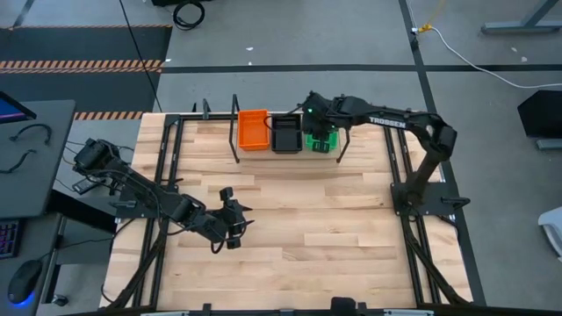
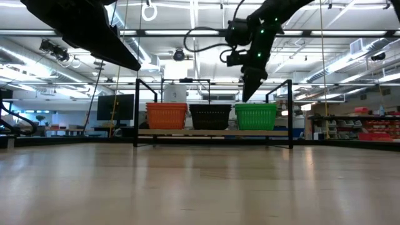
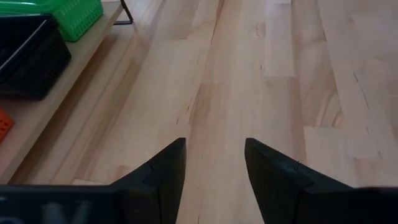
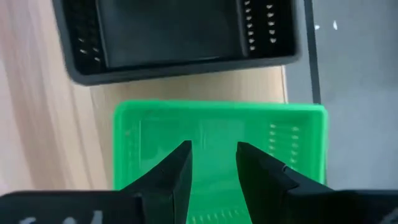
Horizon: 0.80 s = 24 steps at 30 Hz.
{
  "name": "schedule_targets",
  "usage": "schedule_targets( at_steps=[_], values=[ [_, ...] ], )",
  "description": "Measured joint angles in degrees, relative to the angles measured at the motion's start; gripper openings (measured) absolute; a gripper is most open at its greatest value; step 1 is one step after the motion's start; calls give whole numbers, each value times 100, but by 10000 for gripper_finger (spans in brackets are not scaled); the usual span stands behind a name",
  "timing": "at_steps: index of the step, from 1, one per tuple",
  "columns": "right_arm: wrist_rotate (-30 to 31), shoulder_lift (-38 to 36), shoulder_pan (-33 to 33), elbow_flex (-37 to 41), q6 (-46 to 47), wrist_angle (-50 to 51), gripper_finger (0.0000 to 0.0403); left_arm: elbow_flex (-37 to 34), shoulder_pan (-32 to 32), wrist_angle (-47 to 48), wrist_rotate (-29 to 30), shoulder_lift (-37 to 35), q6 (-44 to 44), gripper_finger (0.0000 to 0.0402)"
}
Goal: Stack baskets on shelf by color
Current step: Adjust the stacked bins on the shelf
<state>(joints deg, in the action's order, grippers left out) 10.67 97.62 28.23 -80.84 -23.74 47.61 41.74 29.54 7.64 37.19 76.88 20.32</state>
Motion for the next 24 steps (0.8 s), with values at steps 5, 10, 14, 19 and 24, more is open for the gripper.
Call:
schedule_targets(
  at_steps=[5,10,14,19,24],
  values=[
    [18,379,3,0,-39,-25,130,-2,31,-43,0,0,-7,172],
    [-40,485,-2,0,-63,-114,130,-2,33,-46,2,0,-9,172],
    [-234,438,-50,-28,-40,-142,130,0,33,-46,2,0,-14,172],
    [-330,438,-160,-57,-29,-81,130,0,33,-46,2,0,-13,172],
    [-372,438,-306,-57,-23,37,130,-1,33,-42,2,0,-13,172]
  ],
)
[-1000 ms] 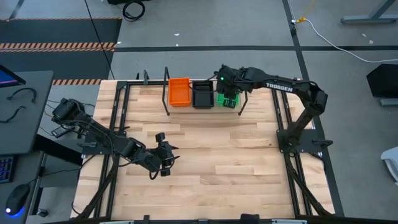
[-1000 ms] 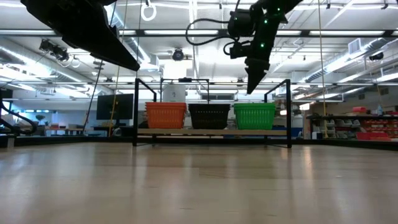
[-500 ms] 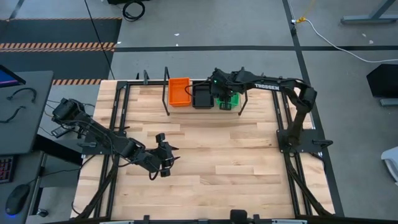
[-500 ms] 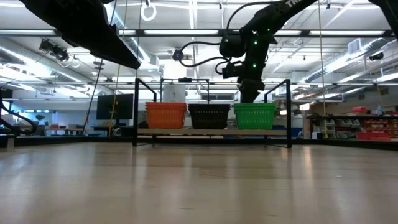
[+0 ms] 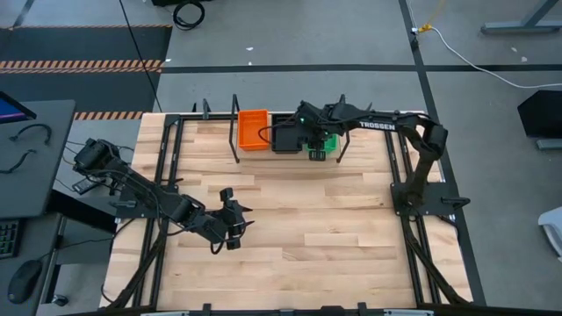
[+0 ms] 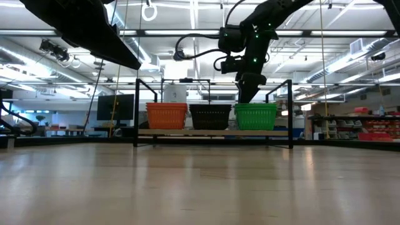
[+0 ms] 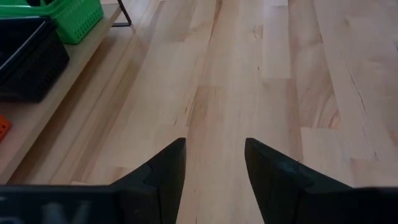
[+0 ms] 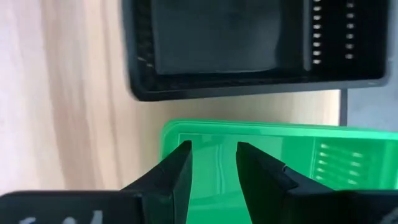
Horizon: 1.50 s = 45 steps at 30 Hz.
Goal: Stack baskets on shelf by color
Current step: Adjust the stacked bins on the shelf
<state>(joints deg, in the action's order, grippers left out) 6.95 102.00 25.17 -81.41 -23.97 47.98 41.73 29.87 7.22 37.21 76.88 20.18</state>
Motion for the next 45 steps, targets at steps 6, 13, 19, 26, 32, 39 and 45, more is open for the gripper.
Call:
schedule_targets(
  at_steps=[6,13,19,26,32,39,45],
  values=[
    [15,0,-150,0,16,218,130,1,0,2,0,0,0,172],
    [204,0,-182,0,25,253,129,1,0,2,0,0,0,172],
    [841,-2,-182,0,24,193,129,0,0,2,0,0,0,172],
    [987,-104,-309,-275,220,107,128,-1,0,2,0,0,-8,172],
    [692,-98,-707,-838,-51,-927,128,1,-84,-32,2,0,-48,172],
    [497,-47,-1014,-872,-431,-2251,128,1,-29,-71,2,0,0,172],
    [512,356,-957,-868,-676,-2401,128,1,56,-181,2,0,-223,172]
  ],
)
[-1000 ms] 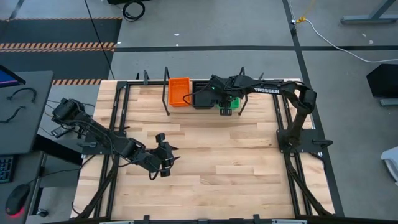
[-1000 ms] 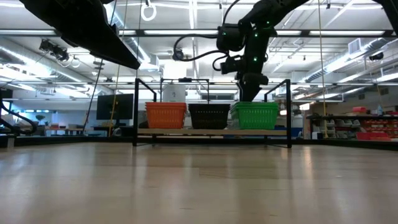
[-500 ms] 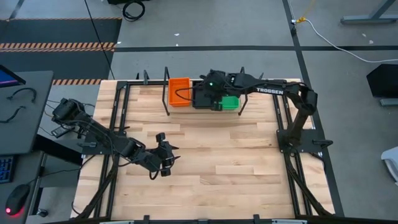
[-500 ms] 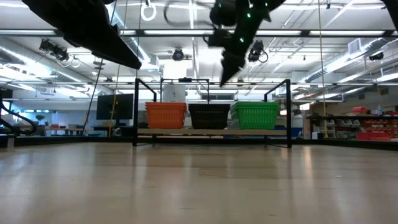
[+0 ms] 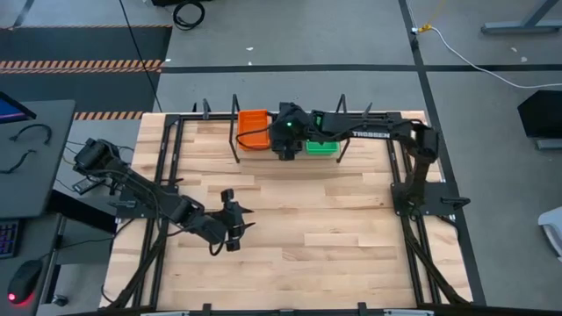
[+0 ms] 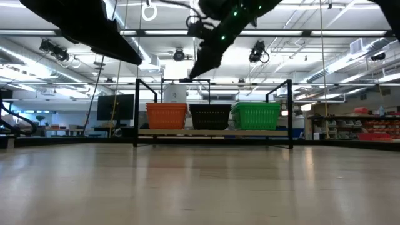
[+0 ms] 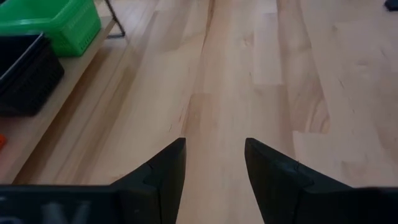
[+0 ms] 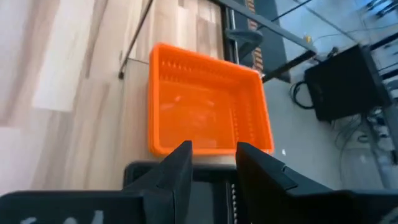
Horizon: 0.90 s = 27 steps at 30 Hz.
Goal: Stack baskets on shelf by color
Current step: Adjust the stacked bins on the shelf
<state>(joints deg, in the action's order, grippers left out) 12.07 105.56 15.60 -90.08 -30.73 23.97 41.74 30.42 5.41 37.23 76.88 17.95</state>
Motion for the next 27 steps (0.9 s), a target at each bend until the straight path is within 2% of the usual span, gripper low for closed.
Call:
schedule_targets(
  at_steps=[5,10,20,27],
  values=[
    [10,396,31,-22,-263,-443,128,0,1,-101,0,0,-124,172],
    [-38,825,74,-493,-336,-484,128,0,1,-50,0,0,-121,172],
    [-127,1835,121,-1718,-346,553,128,0,28,98,-2,-2,90,172],
    [-151,1777,207,-1792,-281,734,128,2,103,177,-2,-2,85,172]
  ],
)
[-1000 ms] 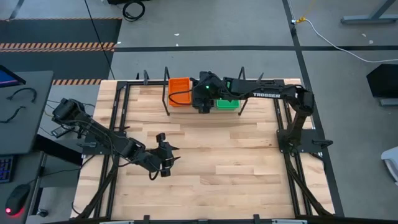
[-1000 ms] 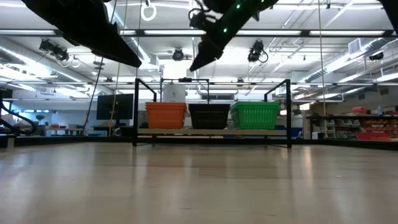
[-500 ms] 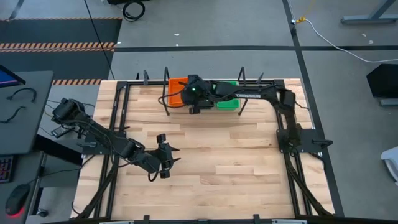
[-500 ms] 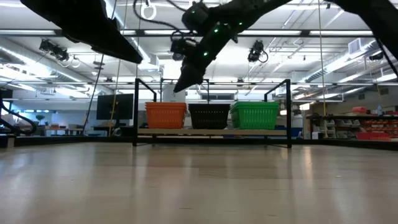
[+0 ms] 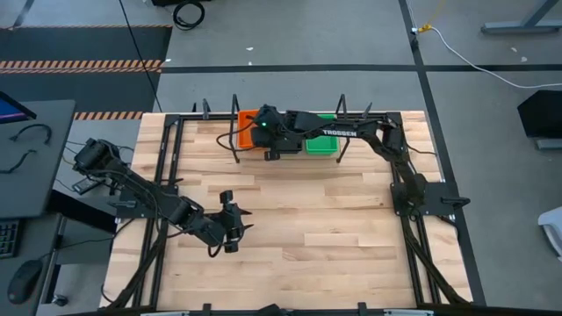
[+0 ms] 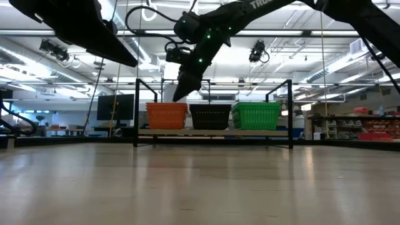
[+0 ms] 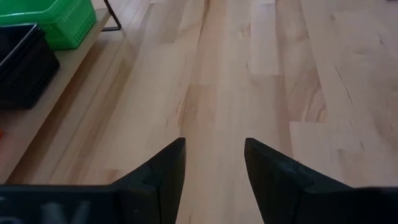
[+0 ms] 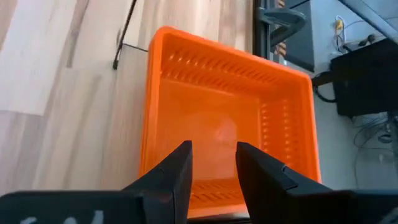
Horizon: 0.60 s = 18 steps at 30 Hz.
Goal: Stack baskets on shelf by color
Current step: Adjust the stacked bins on the shelf
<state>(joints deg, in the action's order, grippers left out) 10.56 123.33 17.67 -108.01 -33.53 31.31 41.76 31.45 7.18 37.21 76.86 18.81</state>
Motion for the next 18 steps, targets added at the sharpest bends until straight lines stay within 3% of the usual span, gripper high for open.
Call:
schedule_targets(
  at_steps=[18],
  values=[
    [-462,37,61,4,274,434,128,0,-1,-8,0,0,-2,172]
  ],
)
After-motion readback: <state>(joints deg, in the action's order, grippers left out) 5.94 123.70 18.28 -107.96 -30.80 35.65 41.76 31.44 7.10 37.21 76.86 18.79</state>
